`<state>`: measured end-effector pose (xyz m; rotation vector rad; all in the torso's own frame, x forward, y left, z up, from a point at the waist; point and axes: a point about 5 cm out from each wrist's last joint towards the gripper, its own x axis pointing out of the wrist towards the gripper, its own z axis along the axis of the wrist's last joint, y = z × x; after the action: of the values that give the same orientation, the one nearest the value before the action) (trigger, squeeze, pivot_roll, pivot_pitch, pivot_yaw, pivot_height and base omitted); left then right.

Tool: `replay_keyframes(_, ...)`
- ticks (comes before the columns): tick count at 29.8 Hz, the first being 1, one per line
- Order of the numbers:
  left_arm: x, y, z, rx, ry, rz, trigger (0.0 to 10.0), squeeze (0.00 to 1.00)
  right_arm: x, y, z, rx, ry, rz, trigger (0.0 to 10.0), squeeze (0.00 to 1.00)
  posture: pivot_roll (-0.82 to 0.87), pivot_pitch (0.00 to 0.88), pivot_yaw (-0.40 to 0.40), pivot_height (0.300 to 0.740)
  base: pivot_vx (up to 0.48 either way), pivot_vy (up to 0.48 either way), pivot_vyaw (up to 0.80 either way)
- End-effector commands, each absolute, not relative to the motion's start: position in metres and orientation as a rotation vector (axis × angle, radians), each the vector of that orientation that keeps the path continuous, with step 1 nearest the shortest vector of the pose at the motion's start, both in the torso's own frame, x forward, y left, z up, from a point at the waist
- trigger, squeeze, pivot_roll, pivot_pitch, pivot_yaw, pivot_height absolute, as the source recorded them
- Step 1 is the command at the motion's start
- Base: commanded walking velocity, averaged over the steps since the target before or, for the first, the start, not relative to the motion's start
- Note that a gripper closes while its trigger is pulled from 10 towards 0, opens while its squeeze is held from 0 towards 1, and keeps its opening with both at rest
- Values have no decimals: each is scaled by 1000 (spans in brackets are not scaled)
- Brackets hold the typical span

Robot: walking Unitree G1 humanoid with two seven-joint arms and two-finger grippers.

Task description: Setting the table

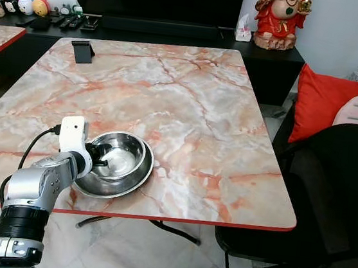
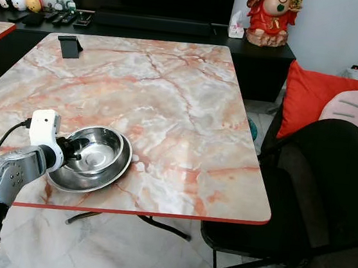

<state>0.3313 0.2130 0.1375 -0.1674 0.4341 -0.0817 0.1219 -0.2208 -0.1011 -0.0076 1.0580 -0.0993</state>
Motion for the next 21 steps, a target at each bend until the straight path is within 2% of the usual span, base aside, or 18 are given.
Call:
replay_keyframes(1,334,217,147,-150,412,-71,10000,0,119,-221,-102,-3,1070,-104,10000,0,-25,0,19,732,0,0,0)
replay_keyframes(7,334,216,149,-113,408,-77,10000,0,119,-221,-102,-3,1071,-105,10000,0,-27,0,20,732,0,0,0)
replay_keyframes(14,334,209,166,-108,288,-116,10000,0,119,-221,-102,0,1071,-106,10000,0,-34,0,25,732,0,0,0)
replay_keyframes(17,327,209,184,-39,95,-103,10000,0,118,-220,-102,1,1071,-108,10000,0,-33,0,25,732,0,0,0)
replay_keyframes(19,325,209,185,-12,69,-96,10000,0,118,-220,-103,0,1072,-107,10000,0,-33,0,25,732,0,0,0)
replay_keyframes(21,319,210,180,105,35,-75,10000,0,118,-220,-103,1,1072,-106,10000,0,-34,0,25,732,0,0,0)
